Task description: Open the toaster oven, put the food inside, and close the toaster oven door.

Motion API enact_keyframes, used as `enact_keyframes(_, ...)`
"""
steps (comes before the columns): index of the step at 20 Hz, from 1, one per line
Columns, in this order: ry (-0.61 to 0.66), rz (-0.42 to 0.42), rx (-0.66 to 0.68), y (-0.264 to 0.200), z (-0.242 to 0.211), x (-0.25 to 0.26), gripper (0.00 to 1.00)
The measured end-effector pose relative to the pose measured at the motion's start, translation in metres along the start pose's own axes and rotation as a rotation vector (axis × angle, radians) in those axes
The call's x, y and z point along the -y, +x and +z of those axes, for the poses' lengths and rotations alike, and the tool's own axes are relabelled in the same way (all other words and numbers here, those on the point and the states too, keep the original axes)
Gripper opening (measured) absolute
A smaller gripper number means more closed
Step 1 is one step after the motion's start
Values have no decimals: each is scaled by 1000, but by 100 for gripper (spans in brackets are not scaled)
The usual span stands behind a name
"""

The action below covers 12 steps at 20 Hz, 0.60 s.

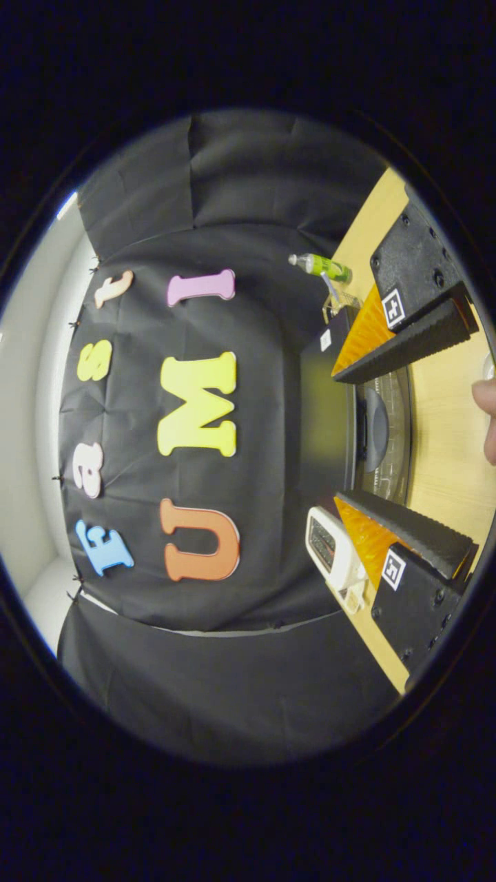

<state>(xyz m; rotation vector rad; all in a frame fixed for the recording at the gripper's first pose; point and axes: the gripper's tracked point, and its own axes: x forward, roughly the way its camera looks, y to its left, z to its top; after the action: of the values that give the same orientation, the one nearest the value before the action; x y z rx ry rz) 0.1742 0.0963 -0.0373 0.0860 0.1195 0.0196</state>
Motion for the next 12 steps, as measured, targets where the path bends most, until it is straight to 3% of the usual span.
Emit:
enact_keyframes(8, -45, -66, 135, -137, 98, 13, 100)
enact_keyframes(12, 3, -35, 178, -205, 103, 8, 100)
